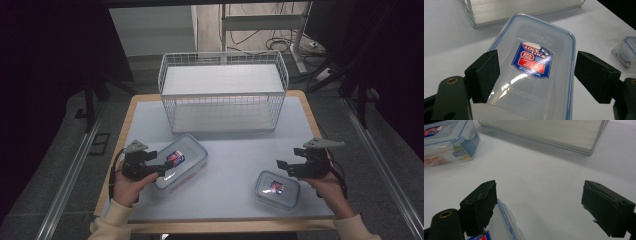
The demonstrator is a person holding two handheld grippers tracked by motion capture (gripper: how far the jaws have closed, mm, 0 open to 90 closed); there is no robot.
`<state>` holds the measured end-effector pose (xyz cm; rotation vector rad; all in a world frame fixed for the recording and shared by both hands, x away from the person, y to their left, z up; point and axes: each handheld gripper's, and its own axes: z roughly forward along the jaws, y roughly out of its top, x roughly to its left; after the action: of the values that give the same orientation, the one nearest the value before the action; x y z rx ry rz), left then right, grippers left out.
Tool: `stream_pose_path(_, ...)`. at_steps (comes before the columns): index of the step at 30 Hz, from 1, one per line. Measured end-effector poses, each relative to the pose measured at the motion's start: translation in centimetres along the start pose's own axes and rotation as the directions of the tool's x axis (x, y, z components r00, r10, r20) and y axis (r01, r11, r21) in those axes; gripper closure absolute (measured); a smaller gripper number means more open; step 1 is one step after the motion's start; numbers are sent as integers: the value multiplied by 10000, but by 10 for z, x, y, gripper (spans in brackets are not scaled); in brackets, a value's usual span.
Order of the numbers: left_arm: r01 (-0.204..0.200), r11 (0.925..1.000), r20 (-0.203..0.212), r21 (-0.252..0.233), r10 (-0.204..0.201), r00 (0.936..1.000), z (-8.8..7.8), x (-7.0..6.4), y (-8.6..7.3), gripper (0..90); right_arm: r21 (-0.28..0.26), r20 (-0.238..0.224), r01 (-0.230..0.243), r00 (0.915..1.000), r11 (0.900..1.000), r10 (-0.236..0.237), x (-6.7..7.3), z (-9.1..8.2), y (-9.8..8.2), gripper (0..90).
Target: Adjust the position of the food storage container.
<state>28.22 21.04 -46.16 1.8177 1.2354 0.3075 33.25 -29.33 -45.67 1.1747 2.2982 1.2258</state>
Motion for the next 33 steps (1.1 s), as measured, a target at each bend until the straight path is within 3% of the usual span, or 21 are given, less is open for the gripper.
stream_pose_path(4, -31, 10000, 75, -32, 31, 10000, -1, -3, 2, 207, 95, 15, 173, 9998, 9998, -173, 2, -5, -2, 125)
stream_pose_path(12, -187, 9998, 154, 1, 187, 9997, -3, -7, 3, 215, 87, 215, -6, 9998, 10000, 4, 1, -12, 1, 115)
stream_pose_path(20, -426, 9990, 491, 96, 421, 9979, -9, -16, 3, 225, 49, 204, 49, 9998, 10000, -50, 1, -8, 2, 116)
stream_pose_path(23, -349, 9993, 518, 112, 343, 9981, -11, -17, 3, 229, -70, 480, -218, 9986, 9997, 221, 0, -7, 2, 103)
stream_pose_path(27, -405, 9989, 677, 215, 390, 9969, -11, -23, 3, 232, -138, 403, -543, 9977, 9984, 549, -1, -9, 0, 100)
stream_pose_path(33, -574, 9979, 939, 305, 543, 9941, -9, -34, 0, 264, -49, 316, -503, 9982, 9987, 505, -2, -7, 0, 101)
